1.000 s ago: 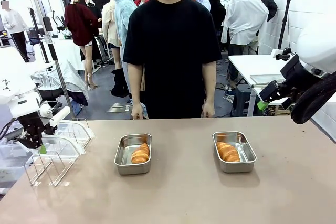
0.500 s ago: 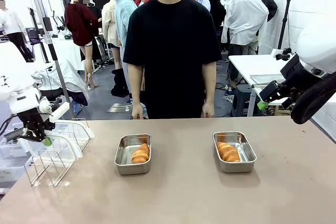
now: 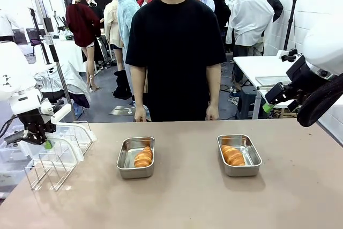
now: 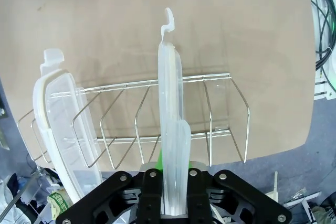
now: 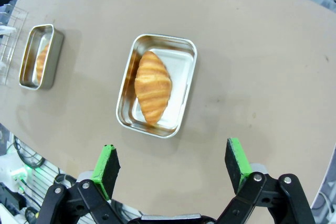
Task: Place the bread in airtight containers.
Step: Pick up one Airtight Container lid and hand it to the human.
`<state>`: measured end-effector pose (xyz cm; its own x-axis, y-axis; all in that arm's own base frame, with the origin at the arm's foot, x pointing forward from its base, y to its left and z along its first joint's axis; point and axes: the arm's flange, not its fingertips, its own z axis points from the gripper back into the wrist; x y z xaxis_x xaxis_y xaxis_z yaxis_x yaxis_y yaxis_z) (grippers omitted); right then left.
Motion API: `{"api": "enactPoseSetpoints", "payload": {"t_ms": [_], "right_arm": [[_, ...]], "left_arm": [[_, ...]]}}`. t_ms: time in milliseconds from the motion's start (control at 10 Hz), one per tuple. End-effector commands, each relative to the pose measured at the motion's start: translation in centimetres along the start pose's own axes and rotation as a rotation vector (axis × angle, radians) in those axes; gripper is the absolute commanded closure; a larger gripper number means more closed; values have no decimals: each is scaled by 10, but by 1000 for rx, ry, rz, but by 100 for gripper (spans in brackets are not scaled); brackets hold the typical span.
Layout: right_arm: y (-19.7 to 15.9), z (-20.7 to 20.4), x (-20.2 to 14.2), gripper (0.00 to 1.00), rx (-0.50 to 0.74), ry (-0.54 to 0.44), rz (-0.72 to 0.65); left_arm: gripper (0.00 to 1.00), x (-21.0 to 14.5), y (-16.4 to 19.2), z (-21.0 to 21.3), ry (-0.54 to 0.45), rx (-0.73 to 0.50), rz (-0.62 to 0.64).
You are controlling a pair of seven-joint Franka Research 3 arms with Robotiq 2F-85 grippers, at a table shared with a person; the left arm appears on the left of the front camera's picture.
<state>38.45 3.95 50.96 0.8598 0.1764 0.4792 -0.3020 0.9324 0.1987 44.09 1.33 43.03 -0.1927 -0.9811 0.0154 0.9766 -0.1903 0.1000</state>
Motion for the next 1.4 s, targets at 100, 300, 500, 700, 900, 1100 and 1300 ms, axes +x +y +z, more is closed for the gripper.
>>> {"api": "enactPoseSetpoints", "payload": {"t_ms": [100, 300, 500, 700, 900, 1100, 1300], "right_arm": [[0, 0, 1, 0, 0, 1, 0], [0, 0, 1, 0, 0, 1, 0], [0, 0, 1, 0, 0, 1, 0], [0, 0, 1, 0, 0, 1, 0], [0, 0, 1, 0, 0, 1, 0], [0, 0, 1, 0, 0, 1, 0], [0, 0, 1, 0, 0, 1, 0]], "left_arm": [[100, 0, 0, 0, 0, 0, 0], [100, 4, -13, 33, 0, 24, -12], [100, 1, -43, 86, -82, 40, -132], [100, 0, -52, 102, -79, 38, -132], [100, 3, -66, 135, -46, 126, -139], [100, 7, -72, 150, -68, 168, -174], [100, 20, -77, 162, -98, 239, -258]]}}
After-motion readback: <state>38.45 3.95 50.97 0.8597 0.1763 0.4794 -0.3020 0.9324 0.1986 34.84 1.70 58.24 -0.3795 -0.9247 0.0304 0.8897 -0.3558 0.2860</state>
